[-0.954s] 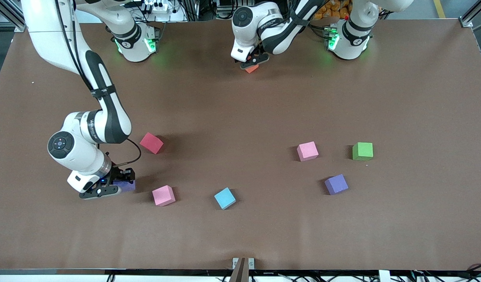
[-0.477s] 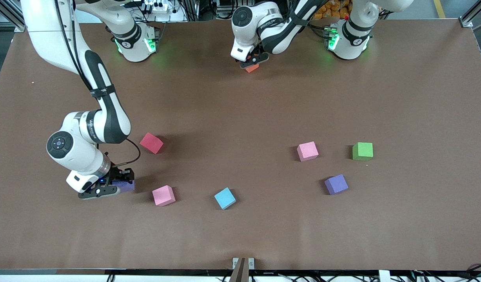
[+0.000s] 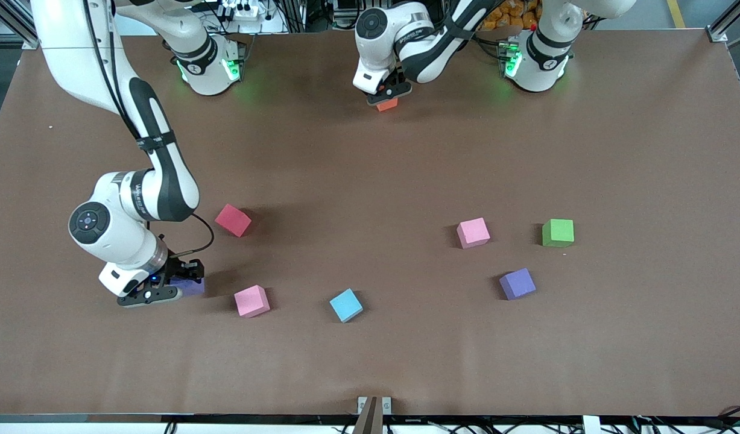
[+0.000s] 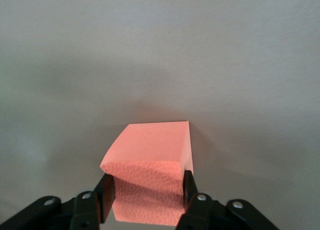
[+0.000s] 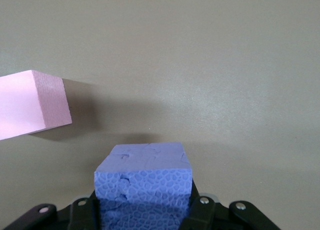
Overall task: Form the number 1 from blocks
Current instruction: 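Set the orange cube down at the table center with the left gripper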
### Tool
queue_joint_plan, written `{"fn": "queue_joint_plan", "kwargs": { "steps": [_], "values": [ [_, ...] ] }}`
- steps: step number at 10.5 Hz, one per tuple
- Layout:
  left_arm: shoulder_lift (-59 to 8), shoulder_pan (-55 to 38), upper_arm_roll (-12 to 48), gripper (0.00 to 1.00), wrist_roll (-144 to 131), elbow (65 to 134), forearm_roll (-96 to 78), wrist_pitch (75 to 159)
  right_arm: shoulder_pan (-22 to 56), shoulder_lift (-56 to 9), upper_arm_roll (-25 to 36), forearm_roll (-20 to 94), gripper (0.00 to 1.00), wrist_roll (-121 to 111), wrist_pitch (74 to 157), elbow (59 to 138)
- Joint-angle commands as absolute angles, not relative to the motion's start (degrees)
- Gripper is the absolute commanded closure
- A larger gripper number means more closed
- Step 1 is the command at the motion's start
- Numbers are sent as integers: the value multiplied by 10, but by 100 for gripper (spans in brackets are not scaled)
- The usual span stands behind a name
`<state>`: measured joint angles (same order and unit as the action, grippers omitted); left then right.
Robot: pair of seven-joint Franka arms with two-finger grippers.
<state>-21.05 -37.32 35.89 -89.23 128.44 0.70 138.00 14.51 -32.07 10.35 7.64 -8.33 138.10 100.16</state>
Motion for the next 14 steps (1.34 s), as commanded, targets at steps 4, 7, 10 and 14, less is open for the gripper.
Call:
{"fn": "queue_joint_plan", "kwargs": {
  "steps": [4,7,10,14],
  "values": [
    [-203,-378,361,100,-858,1255,112,1373,142,-279,112,80,48,-63,1378,1012],
    [-214,-390,362,100,-789,1256,112,1371,149,-271,112,81,48,54,1376,1014],
    [-228,-392,362,100,-766,1254,112,1371,154,-251,112,81,49,67,1378,1047],
    [-250,-392,361,100,-769,1245,104,1372,156,-229,112,80,49,91,1376,1075]
  ]
}}
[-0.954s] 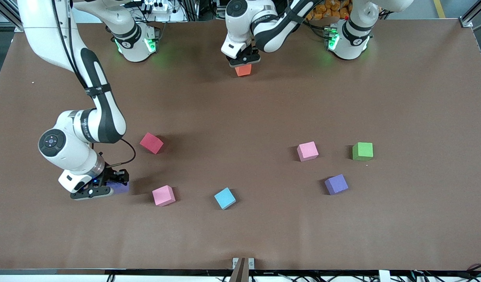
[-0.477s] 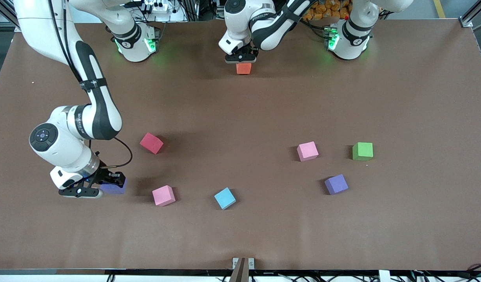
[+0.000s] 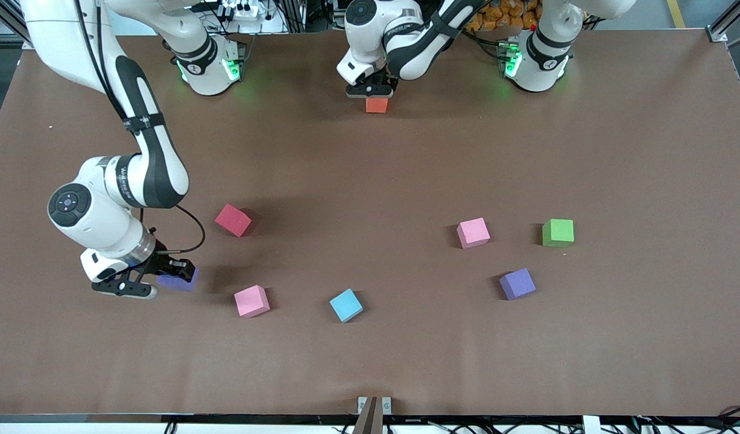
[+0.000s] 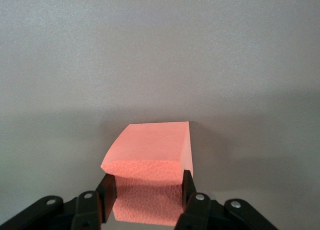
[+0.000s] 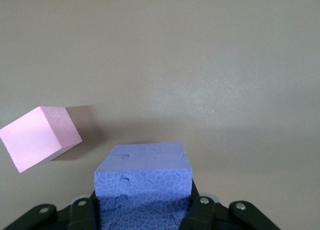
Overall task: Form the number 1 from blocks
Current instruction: 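Carry the purple cube below the orange with the right gripper while the left reaches pink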
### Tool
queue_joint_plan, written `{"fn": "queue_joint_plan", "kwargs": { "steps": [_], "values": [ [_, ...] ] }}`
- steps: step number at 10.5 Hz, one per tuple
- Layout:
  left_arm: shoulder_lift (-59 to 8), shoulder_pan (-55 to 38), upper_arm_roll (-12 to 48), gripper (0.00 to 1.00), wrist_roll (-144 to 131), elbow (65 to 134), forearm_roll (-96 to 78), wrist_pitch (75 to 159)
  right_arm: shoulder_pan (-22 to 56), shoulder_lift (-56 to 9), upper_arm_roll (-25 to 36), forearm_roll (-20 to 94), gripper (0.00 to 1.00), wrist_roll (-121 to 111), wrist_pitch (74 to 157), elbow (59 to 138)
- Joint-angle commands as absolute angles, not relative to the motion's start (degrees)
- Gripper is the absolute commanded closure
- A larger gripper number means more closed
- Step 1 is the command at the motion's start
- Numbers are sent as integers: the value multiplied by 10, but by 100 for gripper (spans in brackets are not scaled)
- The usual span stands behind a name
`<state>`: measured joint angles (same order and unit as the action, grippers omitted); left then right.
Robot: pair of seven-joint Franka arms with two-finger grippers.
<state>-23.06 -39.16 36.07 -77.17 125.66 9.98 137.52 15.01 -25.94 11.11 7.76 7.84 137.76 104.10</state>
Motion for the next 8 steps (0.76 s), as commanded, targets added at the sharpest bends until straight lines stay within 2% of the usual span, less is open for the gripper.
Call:
{"fn": "queue_joint_plan", "kwargs": {
  "steps": [1,2,6,8],
  "values": [
    [-250,-392,361,81,-773,1244,104,1372,161,-226,112,81,49,92,1376,1081],
    [-250,-393,361,1,-773,1244,104,1372,164,-219,112,81,49,104,1376,1089],
    [-241,-387,359,0,-778,1227,103,1369,178,-198,112,81,49,130,1375,1114],
    [-221,-365,359,0,-790,1202,103,1322,197,-173,112,81,49,141,1373,1142]
  ]
}}
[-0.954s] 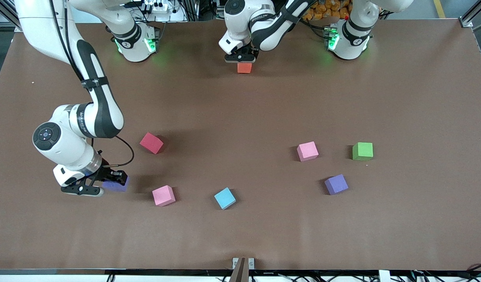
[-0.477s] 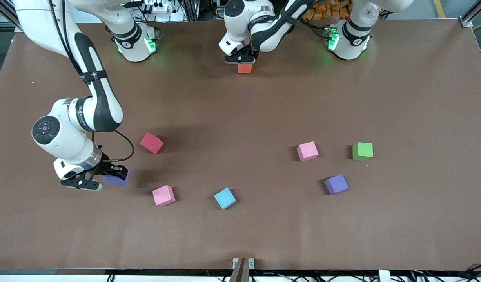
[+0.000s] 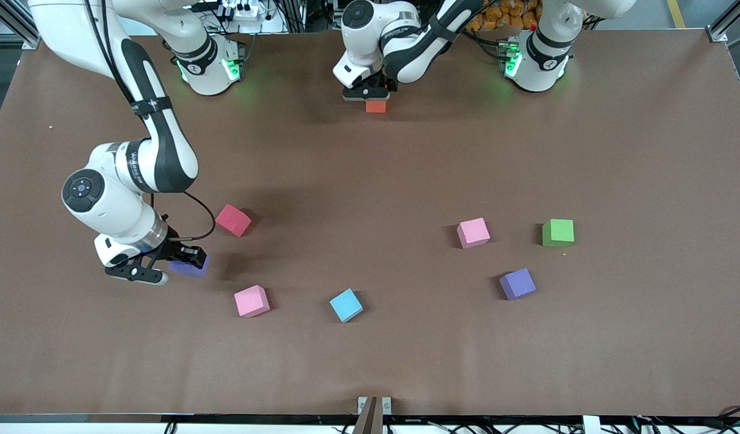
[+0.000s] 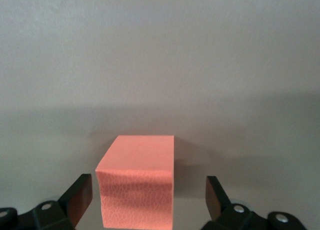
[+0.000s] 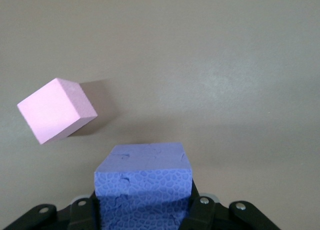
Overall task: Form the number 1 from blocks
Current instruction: 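Carry the purple cube below the orange with the right gripper while the left reaches pink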
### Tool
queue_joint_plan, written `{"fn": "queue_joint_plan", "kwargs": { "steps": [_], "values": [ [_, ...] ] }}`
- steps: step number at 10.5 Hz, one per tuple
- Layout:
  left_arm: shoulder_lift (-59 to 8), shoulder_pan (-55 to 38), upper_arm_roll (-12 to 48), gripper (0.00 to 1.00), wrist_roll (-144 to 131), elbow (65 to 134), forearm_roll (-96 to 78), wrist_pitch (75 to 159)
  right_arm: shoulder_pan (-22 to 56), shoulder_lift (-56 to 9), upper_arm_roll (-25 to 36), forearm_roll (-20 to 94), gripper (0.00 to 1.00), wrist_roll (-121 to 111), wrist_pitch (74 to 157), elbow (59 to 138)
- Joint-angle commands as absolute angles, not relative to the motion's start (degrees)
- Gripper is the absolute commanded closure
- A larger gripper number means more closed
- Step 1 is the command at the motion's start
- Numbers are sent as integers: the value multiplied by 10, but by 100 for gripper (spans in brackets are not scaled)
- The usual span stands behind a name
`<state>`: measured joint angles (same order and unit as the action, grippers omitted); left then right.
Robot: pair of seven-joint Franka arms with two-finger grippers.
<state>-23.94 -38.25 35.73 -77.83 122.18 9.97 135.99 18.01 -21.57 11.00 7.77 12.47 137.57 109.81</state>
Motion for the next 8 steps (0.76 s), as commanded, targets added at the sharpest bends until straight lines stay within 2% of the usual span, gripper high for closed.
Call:
{"fn": "queue_joint_plan", "kwargs": {
  "steps": [1,3,6,7,8],
  "values": [
    [-201,-346,359,0,-800,1194,103,1302,208,-158,111,81,49,147,1372,1161],
    [-165,-278,359,0,-798,1193,103,1269,236,-128,111,80,49,172,1372,1202],
    [-160,-162,358,0,-741,1190,106,1267,314,-98,109,80,49,253,1377,1244],
    [-161,-135,346,0,-708,1188,111,1268,367,-100,109,80,49,312,1382,1248],
    [-163,-128,309,0,-663,1179,111,1268,409,-107,107,78,49,374,1396,1247]
  ]
}}
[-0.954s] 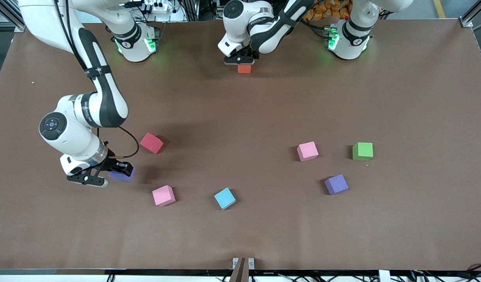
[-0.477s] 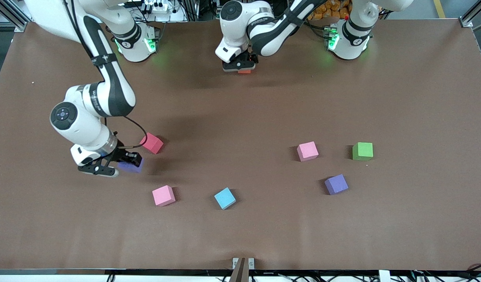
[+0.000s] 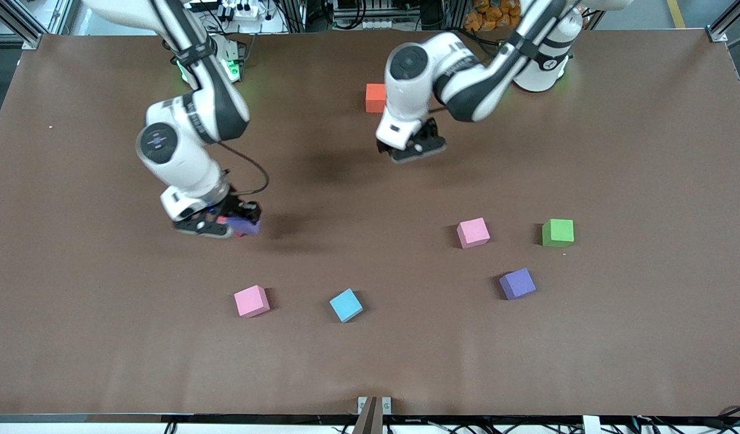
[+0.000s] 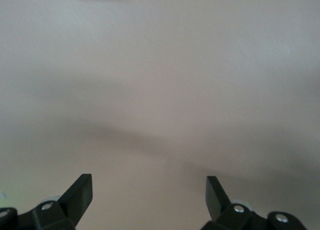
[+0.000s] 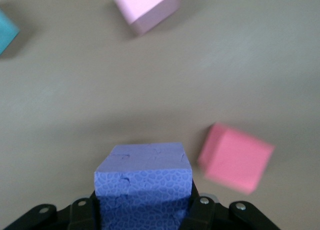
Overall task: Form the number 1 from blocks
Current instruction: 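Carry the purple cube below the orange with the right gripper while the left reaches pink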
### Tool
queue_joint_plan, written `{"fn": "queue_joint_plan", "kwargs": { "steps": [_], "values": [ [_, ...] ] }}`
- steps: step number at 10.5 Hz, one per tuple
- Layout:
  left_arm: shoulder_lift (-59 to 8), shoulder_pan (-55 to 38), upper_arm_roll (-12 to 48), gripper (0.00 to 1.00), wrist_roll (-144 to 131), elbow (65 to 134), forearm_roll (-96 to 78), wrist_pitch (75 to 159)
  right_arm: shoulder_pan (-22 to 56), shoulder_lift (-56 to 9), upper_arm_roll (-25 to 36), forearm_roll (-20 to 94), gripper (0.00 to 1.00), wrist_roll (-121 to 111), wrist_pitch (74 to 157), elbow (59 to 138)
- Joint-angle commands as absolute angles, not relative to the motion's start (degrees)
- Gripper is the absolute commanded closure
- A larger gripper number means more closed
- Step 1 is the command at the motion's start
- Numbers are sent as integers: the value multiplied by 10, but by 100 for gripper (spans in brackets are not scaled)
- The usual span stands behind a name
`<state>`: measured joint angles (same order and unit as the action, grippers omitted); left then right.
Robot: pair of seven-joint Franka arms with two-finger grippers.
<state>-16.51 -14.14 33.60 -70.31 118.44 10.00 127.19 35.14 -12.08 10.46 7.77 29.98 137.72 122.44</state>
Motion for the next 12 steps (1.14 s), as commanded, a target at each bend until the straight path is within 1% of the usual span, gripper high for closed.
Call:
{"fn": "queue_joint_plan", "kwargs": {
  "steps": [1,4,6,8,10,12],
  "values": [
    [-166,-128,271,0,-624,1167,111,1268,441,-115,105,78,49,399,1413,1247],
    [-191,-153,157,0,-528,1146,111,1282,565,-148,98,78,49,481,1443,1245],
    [-209,-155,124,0,-471,1145,108,1337,613,-168,69,73,49,544,1469,1245],
    [-224,-155,98,0,-443,1144,104,1379,653,-171,53,72,50,578,1472,1245],
    [-246,-156,86,0,-425,1143,103,1412,672,-182,29,70,50,605,1472,1245],
    [-261,-159,85,0,-425,1143,63,1443,700,-195,27,39,50,643,1472,1246]
  ]
}}
